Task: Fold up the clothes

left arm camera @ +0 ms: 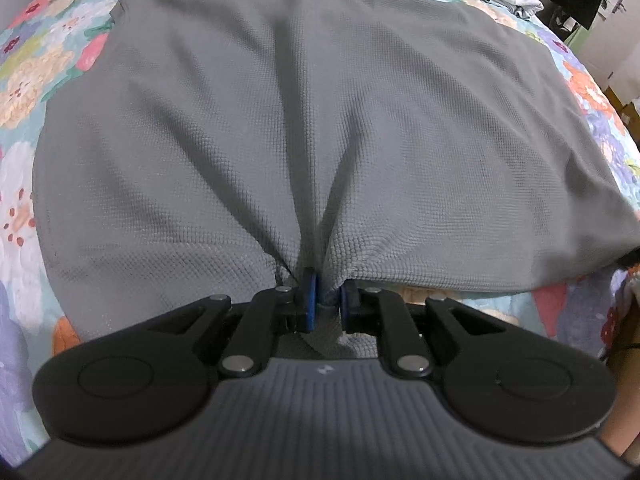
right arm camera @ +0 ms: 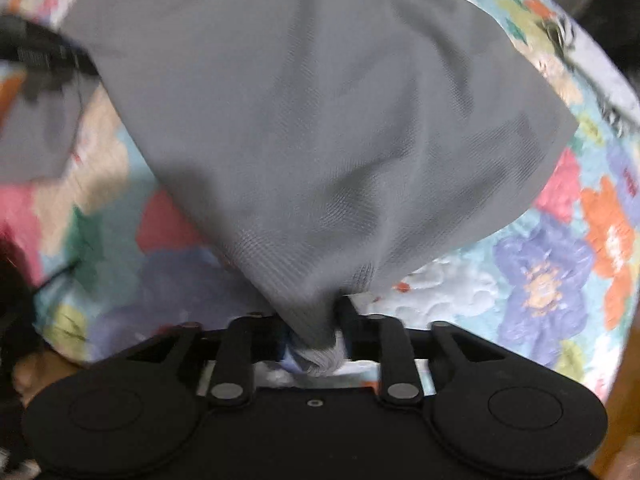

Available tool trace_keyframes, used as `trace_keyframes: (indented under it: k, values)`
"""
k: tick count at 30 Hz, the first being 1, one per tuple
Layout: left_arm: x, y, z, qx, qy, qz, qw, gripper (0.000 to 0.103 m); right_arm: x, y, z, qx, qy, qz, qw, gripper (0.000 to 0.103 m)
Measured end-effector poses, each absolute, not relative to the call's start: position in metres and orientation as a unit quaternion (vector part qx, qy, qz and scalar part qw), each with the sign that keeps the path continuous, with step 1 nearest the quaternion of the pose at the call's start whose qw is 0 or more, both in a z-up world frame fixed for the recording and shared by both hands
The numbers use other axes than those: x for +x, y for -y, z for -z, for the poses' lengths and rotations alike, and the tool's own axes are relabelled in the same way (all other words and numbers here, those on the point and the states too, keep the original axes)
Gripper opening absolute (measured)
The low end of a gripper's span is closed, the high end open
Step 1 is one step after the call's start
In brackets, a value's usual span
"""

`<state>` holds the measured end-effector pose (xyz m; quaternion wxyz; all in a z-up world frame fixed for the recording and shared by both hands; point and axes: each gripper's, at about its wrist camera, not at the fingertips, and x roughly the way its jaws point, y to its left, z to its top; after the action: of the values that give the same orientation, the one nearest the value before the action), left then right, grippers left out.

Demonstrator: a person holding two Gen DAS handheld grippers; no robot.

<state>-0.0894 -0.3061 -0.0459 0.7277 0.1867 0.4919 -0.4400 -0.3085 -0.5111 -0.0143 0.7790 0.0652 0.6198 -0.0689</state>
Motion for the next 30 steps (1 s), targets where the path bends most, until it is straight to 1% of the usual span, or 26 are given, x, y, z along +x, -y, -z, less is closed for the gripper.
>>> trace_keyframes:
  k: [1, 2, 4, 9, 12, 15, 17, 18, 19, 21, 22, 24, 26, 30]
  values:
    - [-0.088, 0.305, 0.044, 0.179, -0.491, 0.442, 0.729, 0.022, -0.313, 0.509, 0.012, 0.084, -0.614, 0.054, 0.783, 0.051]
    - [-0.088, 0.304, 0.042, 0.176, -0.487, 0.443, 0.732, 0.035, -0.317, 0.505, 0.011, 0.100, -0.609, 0.037, 0.786, 0.053]
    - [-0.087, 0.303, 0.036, 0.172, -0.476, 0.445, 0.739, 0.045, -0.326, 0.497, 0.008, 0.130, -0.597, 0.005, 0.792, 0.054]
    - [-0.085, 0.293, 0.025, 0.141, -0.471, 0.468, 0.735, 0.049, -0.338, 0.495, -0.002, 0.157, -0.571, 0.009, 0.806, 0.054]
    - [-0.078, 0.288, 0.022, 0.121, -0.471, 0.474, 0.734, 0.049, -0.341, 0.510, -0.018, 0.195, -0.531, 0.018, 0.824, 0.054]
    - [-0.068, 0.287, 0.017, 0.078, -0.472, 0.480, 0.736, 0.049, -0.341, 0.535, -0.034, 0.229, -0.474, 0.035, 0.850, 0.054]
    - [-0.058, 0.291, 0.011, 0.035, -0.468, 0.454, 0.758, 0.049, -0.336, 0.552, -0.041, 0.244, -0.439, 0.058, 0.863, 0.058]
    - [-0.054, 0.295, 0.007, 0.025, -0.460, 0.442, 0.770, 0.049, -0.328, 0.561, -0.038, 0.236, -0.429, 0.075, 0.868, 0.066]
    - [-0.052, 0.303, 0.003, 0.028, -0.449, 0.441, 0.776, 0.050, -0.319, 0.570, -0.034, 0.225, -0.421, 0.094, 0.874, 0.067]
    - [-0.048, 0.320, -0.002, 0.034, -0.445, 0.452, 0.772, 0.050, -0.297, 0.601, -0.017, 0.252, -0.418, 0.141, 0.861, 0.067]
    - [-0.046, 0.329, -0.002, 0.037, -0.449, 0.454, 0.769, 0.050, -0.285, 0.619, -0.007, 0.292, -0.414, 0.164, 0.846, 0.067]
    - [-0.043, 0.350, 0.000, 0.051, -0.455, 0.461, 0.760, 0.051, -0.267, 0.644, 0.000, 0.362, -0.377, 0.157, 0.838, 0.067]
    - [-0.038, 0.372, 0.005, 0.059, -0.467, 0.459, 0.754, 0.054, -0.254, 0.660, 0.003, 0.401, -0.349, 0.160, 0.832, 0.067]
    - [-0.031, 0.413, 0.012, 0.045, -0.487, 0.442, 0.752, 0.054, -0.234, 0.692, 0.013, 0.387, -0.357, 0.217, 0.822, 0.067]
